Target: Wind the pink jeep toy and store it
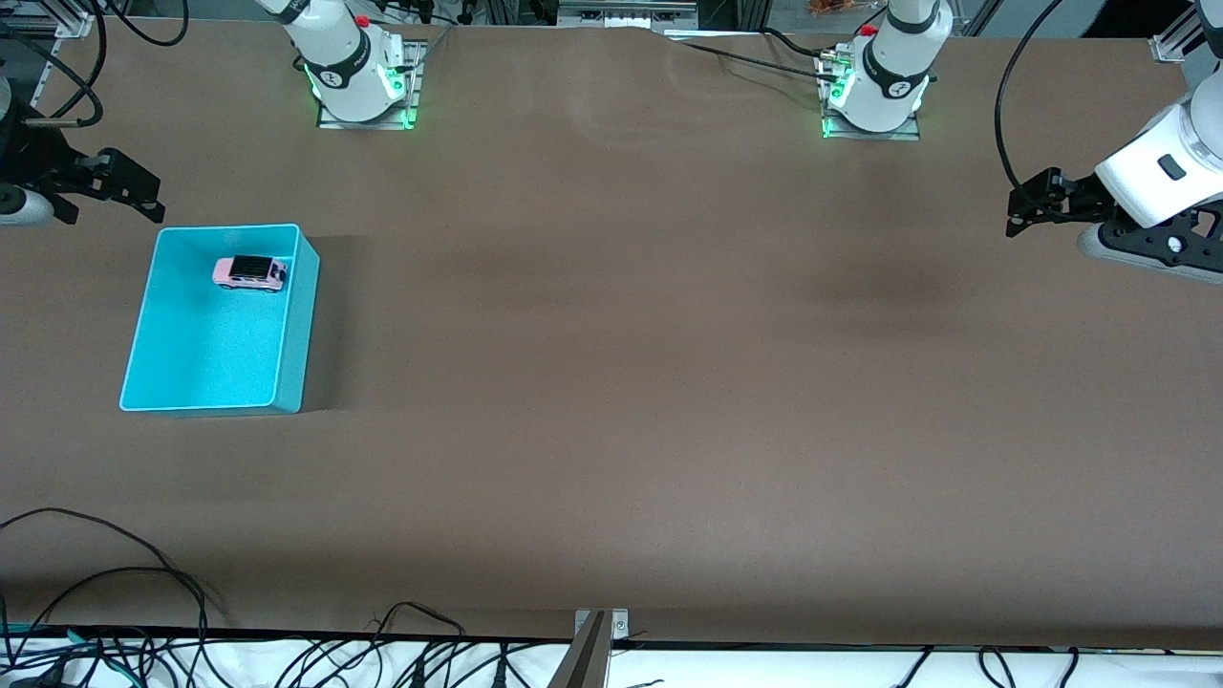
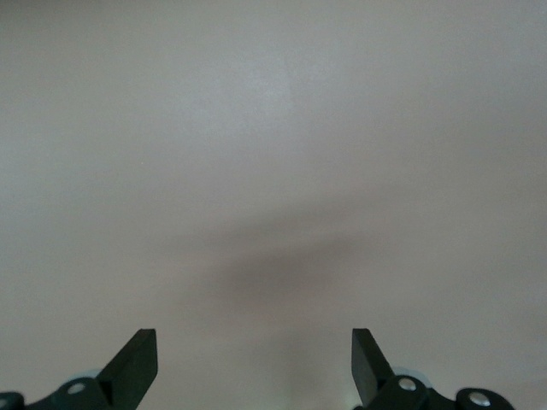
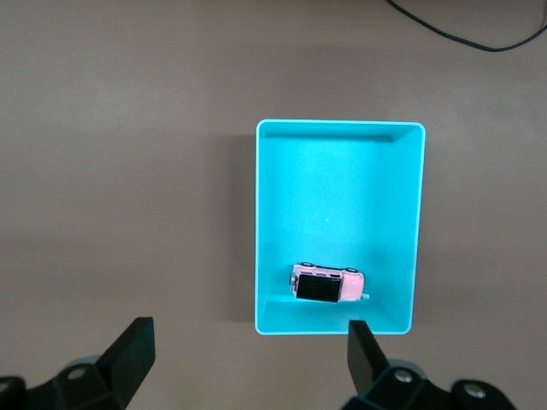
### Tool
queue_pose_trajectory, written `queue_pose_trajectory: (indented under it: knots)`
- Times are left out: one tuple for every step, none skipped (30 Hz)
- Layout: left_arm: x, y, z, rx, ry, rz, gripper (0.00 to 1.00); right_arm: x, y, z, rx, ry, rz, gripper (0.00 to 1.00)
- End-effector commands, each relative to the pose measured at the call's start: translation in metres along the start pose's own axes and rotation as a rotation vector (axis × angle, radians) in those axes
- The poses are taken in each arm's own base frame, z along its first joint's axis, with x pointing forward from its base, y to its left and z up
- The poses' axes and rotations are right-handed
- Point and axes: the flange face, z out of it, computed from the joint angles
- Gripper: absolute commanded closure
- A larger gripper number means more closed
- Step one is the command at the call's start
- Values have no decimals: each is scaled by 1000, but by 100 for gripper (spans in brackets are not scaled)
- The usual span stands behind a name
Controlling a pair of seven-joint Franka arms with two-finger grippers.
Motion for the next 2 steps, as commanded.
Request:
queue_pose_trajectory:
  knots:
    - [2, -3, -6, 11, -7, -4, 0, 0, -1, -6, -20, -7, -7, 0]
    - [2, -2, -7, 11, -5, -3, 0, 0, -1, -7, -20, -6, -7, 0]
